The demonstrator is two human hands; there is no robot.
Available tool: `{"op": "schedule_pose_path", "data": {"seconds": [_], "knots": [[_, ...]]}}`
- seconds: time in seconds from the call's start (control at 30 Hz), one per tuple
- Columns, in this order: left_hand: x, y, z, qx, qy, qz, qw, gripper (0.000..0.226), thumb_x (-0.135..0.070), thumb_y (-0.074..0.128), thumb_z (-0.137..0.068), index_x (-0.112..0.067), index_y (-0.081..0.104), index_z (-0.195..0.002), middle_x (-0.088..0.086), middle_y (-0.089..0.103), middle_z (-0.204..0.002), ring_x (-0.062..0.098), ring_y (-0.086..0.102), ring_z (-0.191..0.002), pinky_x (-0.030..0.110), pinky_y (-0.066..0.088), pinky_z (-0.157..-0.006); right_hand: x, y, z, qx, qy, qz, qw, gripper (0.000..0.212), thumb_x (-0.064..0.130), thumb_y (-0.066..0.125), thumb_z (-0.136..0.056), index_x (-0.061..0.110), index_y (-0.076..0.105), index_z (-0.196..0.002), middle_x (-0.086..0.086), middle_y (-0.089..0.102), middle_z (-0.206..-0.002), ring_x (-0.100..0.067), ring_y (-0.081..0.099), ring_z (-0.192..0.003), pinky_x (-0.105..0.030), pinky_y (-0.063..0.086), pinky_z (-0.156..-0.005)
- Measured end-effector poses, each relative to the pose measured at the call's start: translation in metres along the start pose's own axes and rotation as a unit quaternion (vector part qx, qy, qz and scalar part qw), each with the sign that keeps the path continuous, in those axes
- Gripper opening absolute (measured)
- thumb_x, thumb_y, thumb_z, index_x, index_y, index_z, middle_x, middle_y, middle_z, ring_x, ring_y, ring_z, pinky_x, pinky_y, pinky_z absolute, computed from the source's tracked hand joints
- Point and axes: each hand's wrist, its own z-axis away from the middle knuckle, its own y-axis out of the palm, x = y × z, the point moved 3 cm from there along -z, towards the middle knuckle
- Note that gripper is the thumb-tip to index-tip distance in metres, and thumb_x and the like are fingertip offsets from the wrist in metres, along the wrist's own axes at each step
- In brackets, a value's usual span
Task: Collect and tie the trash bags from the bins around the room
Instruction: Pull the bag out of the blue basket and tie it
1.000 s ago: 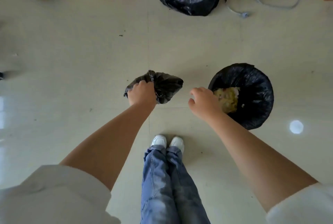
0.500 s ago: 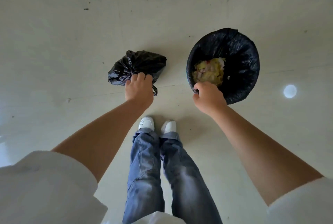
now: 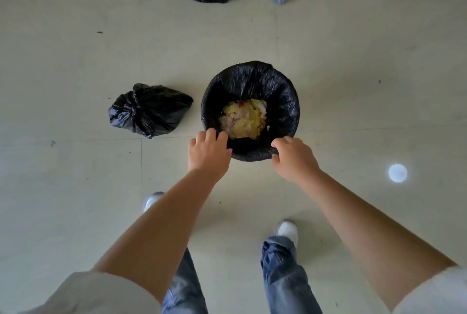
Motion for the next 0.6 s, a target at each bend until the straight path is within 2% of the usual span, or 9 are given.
{"op": "schedule_pose_path", "data": {"seconds": [0.2, 0.3, 0.4, 0.47, 0.53, 0.6], "knots": [[-0.043, 0.078, -0.016, -0.021, 0.017, 0.001, 1.0, 0.038, -0.027, 0.04, -0.096, -0.015, 0.042, -0.132, 0.005, 0.042, -0.138, 0.026, 0.037, -0.128, 0.036, 0.033, -0.104, -0.039, 0.067, -0.024, -0.04, -0.092, 0.057, 0.993, 0.033, 0.022, 0.048, -0.09, 0.005, 0.055, -0.117, -0.012, 0.059, -0.115, -0.031, 0.052, -0.109, -0.035, 0.042, -0.087], [-0.036, 0.119, -0.04, -0.049, 0.032, -0.003, 0.998, 0.043, -0.029, 0.039, -0.097, -0.017, 0.039, -0.138, 0.002, 0.039, -0.144, 0.022, 0.029, -0.137, 0.033, 0.026, -0.11, -0.044, 0.106, -0.049, -0.09, -0.148, 0.022, 0.985, 0.032, 0.02, 0.069, -0.074, -0.002, 0.066, -0.098, -0.019, 0.068, -0.091, -0.038, 0.063, -0.088, -0.041, 0.048, -0.076], [-0.02, 0.154, -0.064, -0.086, 0.051, 0.03, 0.995, 0.043, -0.031, 0.039, -0.097, -0.019, 0.044, -0.138, -0.002, 0.043, -0.145, 0.019, 0.03, -0.138, 0.033, 0.02, -0.112, -0.052, 0.136, -0.078, -0.125, -0.196, 0.015, 0.972, 0.031, 0.023, 0.07, -0.062, 0.001, 0.072, -0.082, -0.015, 0.071, -0.075, -0.035, 0.067, -0.069, -0.04, 0.053, -0.064], [-0.008, 0.169, -0.077, -0.127, 0.087, 0.064, 0.986, 0.037, -0.029, 0.047, -0.095, -0.018, 0.056, -0.129, 0.001, 0.056, -0.134, 0.021, 0.042, -0.131, 0.038, 0.025, -0.107, -0.058, 0.144, -0.092, -0.115, -0.224, 0.001, 0.968, 0.027, 0.02, 0.066, -0.072, 0.001, 0.074, -0.089, -0.016, 0.072, -0.085, -0.036, 0.066, -0.078, -0.041, 0.053, -0.07], [0.002, 0.176, -0.089, -0.187, 0.143, 0.085, 0.968, 0.03, -0.029, 0.059, -0.086, -0.016, 0.07, -0.111, 0.005, 0.07, -0.111, 0.027, 0.058, -0.114, 0.037, 0.027, -0.092, -0.062, 0.145, -0.104, -0.112, -0.248, -0.018, 0.962, 0.027, 0.018, 0.061, -0.085, 0.003, 0.07, -0.106, -0.014, 0.068, -0.107, -0.032, 0.059, -0.102, -0.037, 0.044, -0.089], [0.01, 0.177, -0.098, -0.234, 0.177, 0.105, 0.95, 0.029, -0.034, 0.063, -0.074, -0.017, 0.077, -0.094, 0.003, 0.075, -0.093, 0.022, 0.066, -0.095, 0.025, 0.01, -0.076, -0.069, 0.146, -0.113, -0.107, -0.27, -0.072, 0.954, 0.026, 0.017, 0.062, -0.086, 0.004, 0.07, -0.107, -0.01, 0.067, -0.108, -0.024, 0.057, -0.106, -0.028, 0.039, -0.093]]}}
